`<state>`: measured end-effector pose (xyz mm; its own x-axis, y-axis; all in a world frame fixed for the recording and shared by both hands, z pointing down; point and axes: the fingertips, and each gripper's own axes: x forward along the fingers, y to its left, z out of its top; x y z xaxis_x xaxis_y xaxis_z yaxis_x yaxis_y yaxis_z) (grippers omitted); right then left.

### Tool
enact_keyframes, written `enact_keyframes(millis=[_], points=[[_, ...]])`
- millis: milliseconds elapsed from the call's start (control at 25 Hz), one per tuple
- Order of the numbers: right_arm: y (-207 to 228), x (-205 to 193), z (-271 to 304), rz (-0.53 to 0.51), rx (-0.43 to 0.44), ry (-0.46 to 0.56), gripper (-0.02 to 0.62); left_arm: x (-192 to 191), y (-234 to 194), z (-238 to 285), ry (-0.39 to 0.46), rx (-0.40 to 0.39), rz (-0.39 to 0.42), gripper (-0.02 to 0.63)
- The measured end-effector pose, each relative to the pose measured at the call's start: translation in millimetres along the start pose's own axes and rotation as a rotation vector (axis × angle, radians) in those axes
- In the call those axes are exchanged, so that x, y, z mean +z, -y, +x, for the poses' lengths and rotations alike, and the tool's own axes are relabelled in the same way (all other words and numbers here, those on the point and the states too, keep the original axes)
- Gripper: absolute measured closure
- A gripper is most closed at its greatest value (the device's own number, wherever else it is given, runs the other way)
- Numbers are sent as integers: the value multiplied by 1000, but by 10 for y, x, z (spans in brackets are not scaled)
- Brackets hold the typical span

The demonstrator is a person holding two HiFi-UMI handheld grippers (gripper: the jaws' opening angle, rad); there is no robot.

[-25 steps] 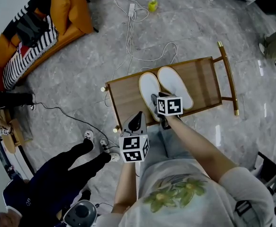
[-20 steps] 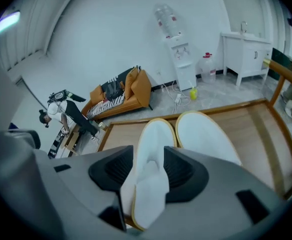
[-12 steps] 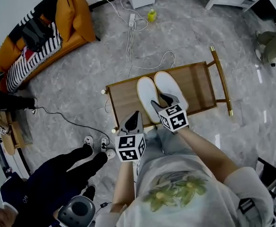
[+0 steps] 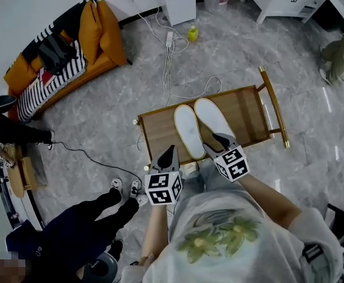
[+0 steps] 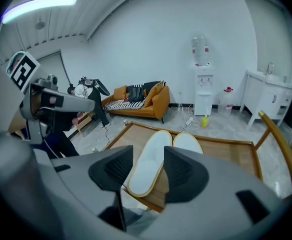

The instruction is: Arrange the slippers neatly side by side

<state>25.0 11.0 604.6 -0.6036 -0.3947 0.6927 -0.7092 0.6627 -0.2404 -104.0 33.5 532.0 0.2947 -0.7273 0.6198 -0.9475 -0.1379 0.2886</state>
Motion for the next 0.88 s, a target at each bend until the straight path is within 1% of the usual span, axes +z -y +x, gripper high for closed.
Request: enact_keyframes(millis=[200,440,560,720,880], points=[[74,5,17,12,-24,3,402,11,40,-1,0,-9,17,591],[306,66,119,6,-62,-7,402,13,85,44,-13,-15,34,591],[451,42,215,-14,-84,-24,402,-28,93,66,-20,-14,48,591],[665,47,349,-35,-107,-60,402,19,88,76,-21,-8,50,591],[839,-63,505,-63,-120,-112,402,19,66,94,-23,5,52,591]])
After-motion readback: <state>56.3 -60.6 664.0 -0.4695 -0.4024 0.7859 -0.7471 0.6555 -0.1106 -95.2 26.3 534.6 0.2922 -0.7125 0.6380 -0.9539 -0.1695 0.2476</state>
